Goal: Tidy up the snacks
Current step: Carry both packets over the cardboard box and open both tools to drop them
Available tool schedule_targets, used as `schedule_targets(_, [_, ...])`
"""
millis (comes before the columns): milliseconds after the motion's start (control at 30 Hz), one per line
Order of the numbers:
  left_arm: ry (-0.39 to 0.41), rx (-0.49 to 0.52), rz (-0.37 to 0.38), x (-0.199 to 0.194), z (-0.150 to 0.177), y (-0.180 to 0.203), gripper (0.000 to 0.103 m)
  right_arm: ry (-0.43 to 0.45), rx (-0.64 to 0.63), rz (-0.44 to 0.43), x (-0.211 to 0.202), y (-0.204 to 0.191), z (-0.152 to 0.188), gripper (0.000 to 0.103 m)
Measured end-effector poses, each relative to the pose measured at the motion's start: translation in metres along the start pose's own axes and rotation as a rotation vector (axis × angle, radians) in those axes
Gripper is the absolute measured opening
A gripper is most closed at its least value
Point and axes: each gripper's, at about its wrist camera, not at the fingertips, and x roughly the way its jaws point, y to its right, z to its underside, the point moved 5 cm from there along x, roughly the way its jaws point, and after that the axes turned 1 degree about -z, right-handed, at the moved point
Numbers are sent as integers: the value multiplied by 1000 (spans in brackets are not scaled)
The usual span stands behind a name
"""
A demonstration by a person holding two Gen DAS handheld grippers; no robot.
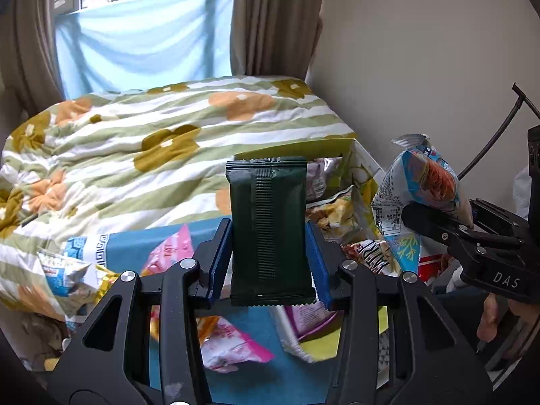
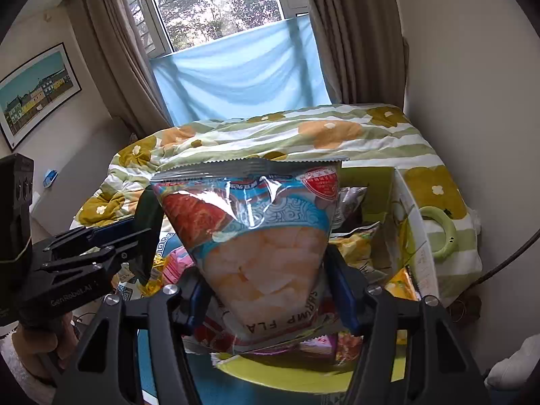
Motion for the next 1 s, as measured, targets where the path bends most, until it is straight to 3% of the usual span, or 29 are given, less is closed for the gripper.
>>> schedule_targets(233, [-120, -40, -22, 83, -9, 43, 39, -28, 35, -16, 9, 65, -11, 58])
schedule_targets(367, [-169, -80, -70, 113, -2, 44, 43, -66, 40, -42, 21, 88, -12, 58])
schedule_targets(433, [-184, -97, -91, 121, 1, 42, 63, -83, 43, -57, 28, 94, -12, 58])
schedule_targets(467, [-184, -102, -110, 123, 2, 39, 91, -90, 45, -63, 30, 96, -12, 58])
schedule_targets(500, [-173, -106, -134, 122, 3, 35, 103, -96, 46, -71, 32, 98, -11, 58])
schedule_targets(767, [-126, -116, -158, 83, 11, 11, 103, -119, 60, -122, 48, 100, -15, 58])
schedule_targets(1000, [-132, -142, -184, 58, 15, -15, 103, -150, 30, -139, 58, 74, -27, 59])
